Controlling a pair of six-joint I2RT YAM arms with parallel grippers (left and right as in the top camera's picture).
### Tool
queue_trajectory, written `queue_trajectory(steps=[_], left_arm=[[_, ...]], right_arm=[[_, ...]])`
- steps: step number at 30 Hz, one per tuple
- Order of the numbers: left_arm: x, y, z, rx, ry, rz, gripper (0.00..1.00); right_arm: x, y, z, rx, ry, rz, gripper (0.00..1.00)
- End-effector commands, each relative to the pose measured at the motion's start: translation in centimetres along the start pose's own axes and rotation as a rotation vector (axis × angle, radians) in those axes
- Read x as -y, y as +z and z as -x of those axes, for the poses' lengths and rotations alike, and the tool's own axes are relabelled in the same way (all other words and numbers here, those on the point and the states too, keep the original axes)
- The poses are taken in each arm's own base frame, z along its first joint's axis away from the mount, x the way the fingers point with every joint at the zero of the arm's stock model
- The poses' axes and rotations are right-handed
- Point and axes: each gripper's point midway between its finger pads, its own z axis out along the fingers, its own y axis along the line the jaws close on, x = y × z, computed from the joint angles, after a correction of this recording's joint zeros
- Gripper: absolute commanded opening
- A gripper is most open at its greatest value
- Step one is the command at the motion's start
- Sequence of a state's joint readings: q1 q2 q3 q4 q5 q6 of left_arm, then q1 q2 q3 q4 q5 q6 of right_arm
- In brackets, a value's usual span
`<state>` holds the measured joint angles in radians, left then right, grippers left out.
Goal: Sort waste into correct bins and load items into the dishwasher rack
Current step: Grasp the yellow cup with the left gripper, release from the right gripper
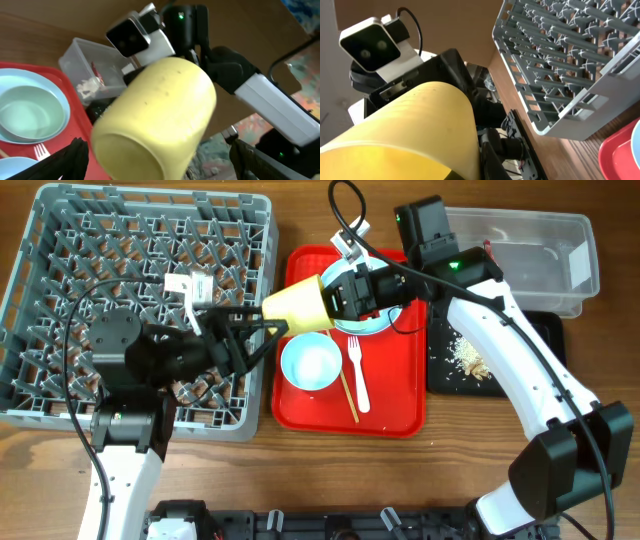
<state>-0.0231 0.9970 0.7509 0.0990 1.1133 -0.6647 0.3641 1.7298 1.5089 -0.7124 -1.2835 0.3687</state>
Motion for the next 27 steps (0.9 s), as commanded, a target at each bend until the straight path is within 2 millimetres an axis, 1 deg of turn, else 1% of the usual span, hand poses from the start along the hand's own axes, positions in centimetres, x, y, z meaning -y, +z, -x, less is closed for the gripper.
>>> queue_trajectory(steps=[1, 2, 8, 11, 14, 16, 25, 26, 27], left_arm=[[0.9, -0.1, -0.1, -0.028, 0.008, -0.043, 0.9], [1.0, -0.1, -0.2, -0.029, 0.012, -0.046, 0.91], [2.6, 0.8, -0.4, -0.044, 0.076, -0.096, 0.91], [2.5, 0.8, -0.4, -0.043, 0.076, -0.095, 0.88], [2.5, 0.8, -0.4, -0.043, 0.075, -0.095, 0.78], [2.6, 0.8, -0.4, -0.044, 0.075, -0.095, 0.77], [2.4, 0.8, -0.4, -0.045, 0.08, -0.093, 0.79], [2.4, 0.8, -0.5, -0.045, 0.079, -0.092, 0.81], [2.3, 0.8, -0.4, -0.043, 0.077, -0.089, 0.82]], right_arm=[[-0.9, 0.1, 0.0, -0.011, 0.006, 0.036, 0.04], [-1.4, 0.3, -0.3, -0.029, 0.008, 0.065, 0.04], [-2.1, 2.0, -1.4, -0.076, 0.0, 0.078, 0.04], [-2.2, 2.1, -1.4, -0.079, 0.0, 0.079, 0.05], [-2.2, 2.1, -1.4, -0.078, 0.003, 0.079, 0.04], [-2.2, 2.1, -1.4, -0.078, 0.005, 0.079, 0.04], [-2.7, 2.1, -0.4, -0.06, 0.018, 0.088, 0.04], [-2.7, 2.1, -0.3, -0.058, 0.017, 0.089, 0.04], [-2.7, 2.1, -0.3, -0.057, 0.015, 0.089, 0.04]])
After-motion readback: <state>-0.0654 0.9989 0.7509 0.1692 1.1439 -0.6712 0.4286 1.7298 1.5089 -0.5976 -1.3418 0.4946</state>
